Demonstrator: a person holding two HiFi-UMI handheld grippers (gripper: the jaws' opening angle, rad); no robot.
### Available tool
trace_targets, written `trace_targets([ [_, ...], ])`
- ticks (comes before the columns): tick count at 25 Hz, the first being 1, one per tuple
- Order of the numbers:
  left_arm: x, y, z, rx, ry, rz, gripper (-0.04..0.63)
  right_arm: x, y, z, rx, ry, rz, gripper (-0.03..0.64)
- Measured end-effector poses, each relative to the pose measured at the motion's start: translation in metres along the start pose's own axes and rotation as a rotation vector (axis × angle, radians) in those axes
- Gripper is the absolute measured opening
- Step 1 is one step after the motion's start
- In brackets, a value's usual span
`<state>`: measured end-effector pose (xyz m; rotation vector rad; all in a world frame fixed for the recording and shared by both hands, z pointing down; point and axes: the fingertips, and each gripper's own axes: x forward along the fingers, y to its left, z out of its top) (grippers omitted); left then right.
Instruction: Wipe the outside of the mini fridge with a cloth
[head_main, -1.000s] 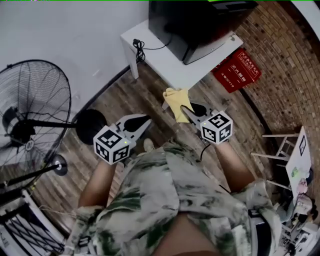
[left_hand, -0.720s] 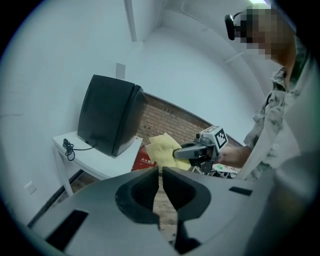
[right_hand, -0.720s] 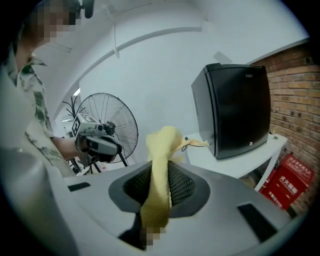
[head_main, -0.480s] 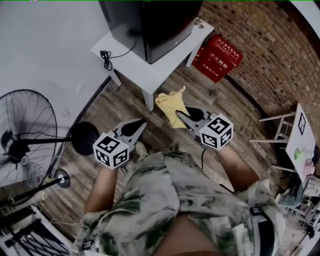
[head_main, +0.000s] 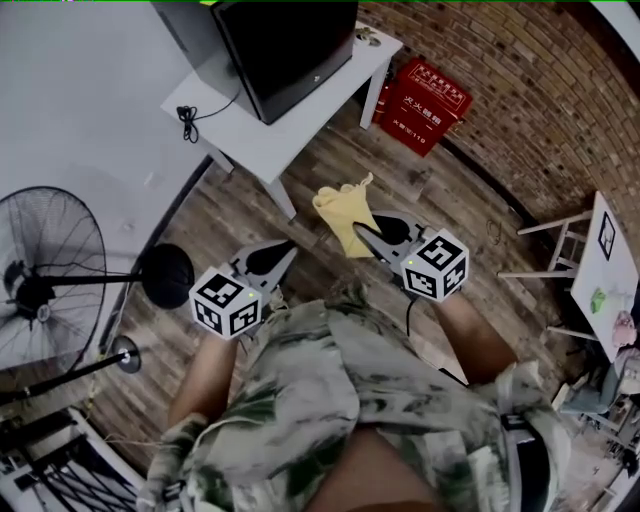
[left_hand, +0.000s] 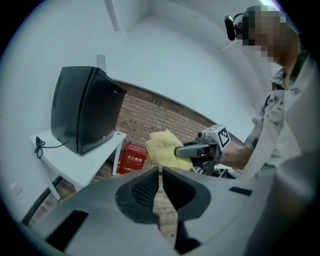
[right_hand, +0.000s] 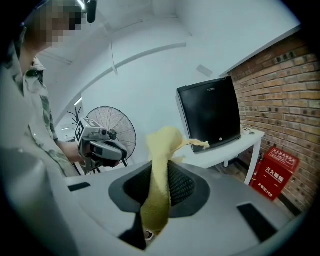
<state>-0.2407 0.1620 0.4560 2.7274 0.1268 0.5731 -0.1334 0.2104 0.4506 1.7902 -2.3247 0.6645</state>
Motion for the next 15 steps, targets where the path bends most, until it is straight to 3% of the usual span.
trace_targets([
  [15,0.065,-0.061,0.004,0.019,0.018,-0.009,0.043,-0.072,-0.031,-0.018,-0.012,-0.027,0.004,0.087],
])
